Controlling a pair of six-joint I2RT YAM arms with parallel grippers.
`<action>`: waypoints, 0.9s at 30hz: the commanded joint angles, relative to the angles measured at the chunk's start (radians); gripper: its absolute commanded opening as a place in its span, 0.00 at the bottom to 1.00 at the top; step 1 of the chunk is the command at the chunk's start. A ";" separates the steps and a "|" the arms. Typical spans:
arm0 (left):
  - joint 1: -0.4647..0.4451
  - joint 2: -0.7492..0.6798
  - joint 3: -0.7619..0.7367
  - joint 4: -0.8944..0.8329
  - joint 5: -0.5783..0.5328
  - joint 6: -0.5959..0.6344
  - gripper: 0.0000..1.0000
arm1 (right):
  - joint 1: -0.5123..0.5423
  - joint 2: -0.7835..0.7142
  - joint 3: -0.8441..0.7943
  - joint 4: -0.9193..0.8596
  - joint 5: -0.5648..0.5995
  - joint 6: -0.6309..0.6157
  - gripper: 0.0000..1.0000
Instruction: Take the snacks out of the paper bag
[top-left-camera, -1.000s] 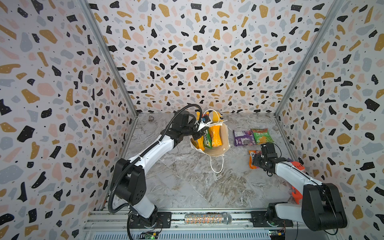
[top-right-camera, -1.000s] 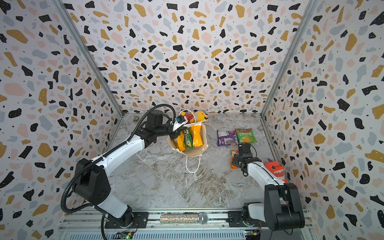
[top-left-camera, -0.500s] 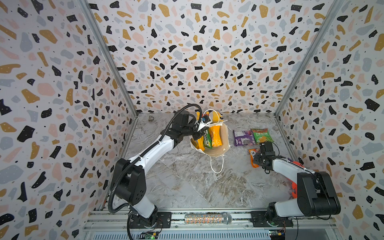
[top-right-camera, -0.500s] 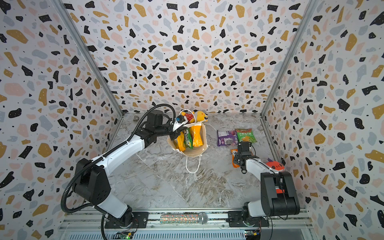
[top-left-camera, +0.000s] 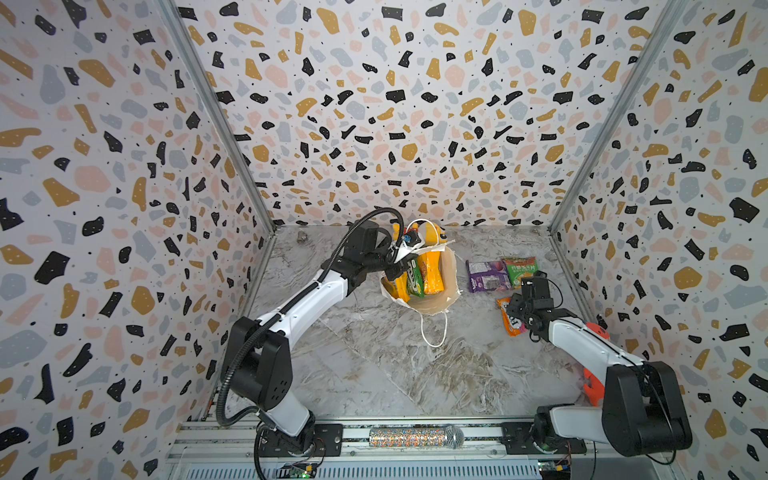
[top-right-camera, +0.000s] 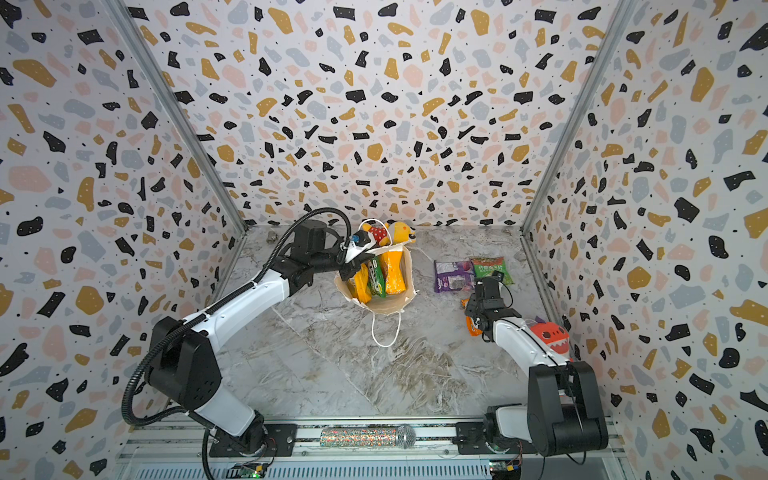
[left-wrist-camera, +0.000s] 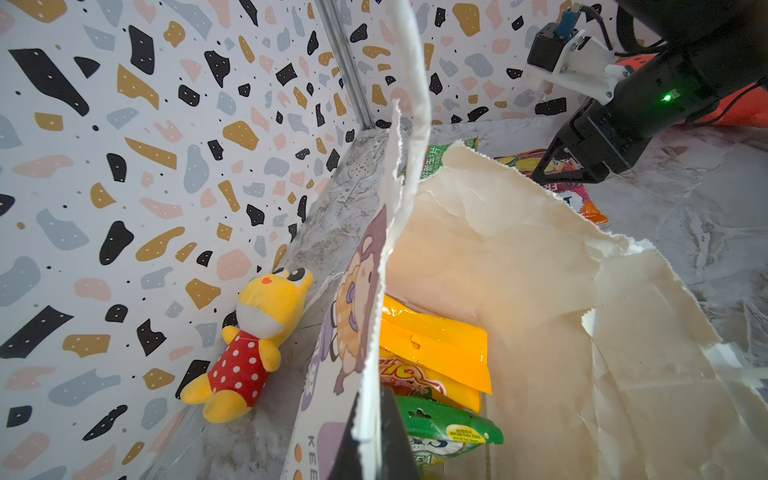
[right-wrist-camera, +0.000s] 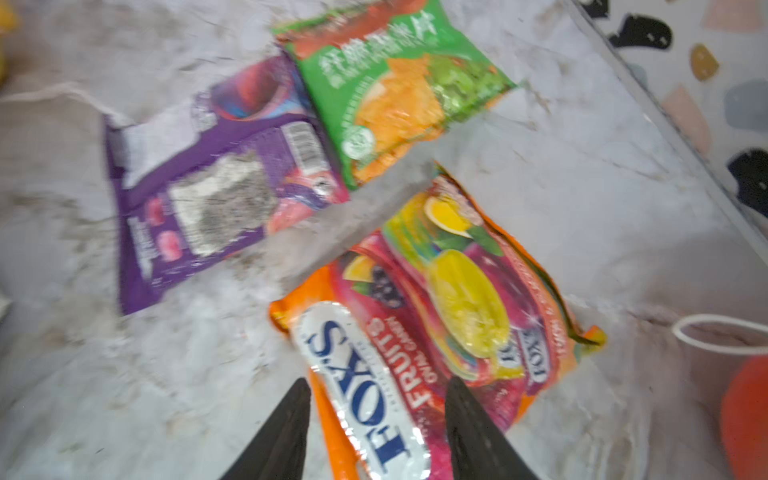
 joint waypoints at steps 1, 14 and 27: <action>-0.001 -0.015 0.005 0.045 0.018 -0.012 0.00 | 0.054 0.031 0.037 -0.072 -0.084 -0.014 0.24; -0.001 -0.013 -0.005 0.061 0.006 -0.015 0.00 | 0.047 0.259 0.024 0.021 -0.126 0.025 0.00; 0.001 -0.013 0.000 0.060 0.002 -0.005 0.00 | -0.033 0.315 0.077 -0.007 0.020 -0.002 0.00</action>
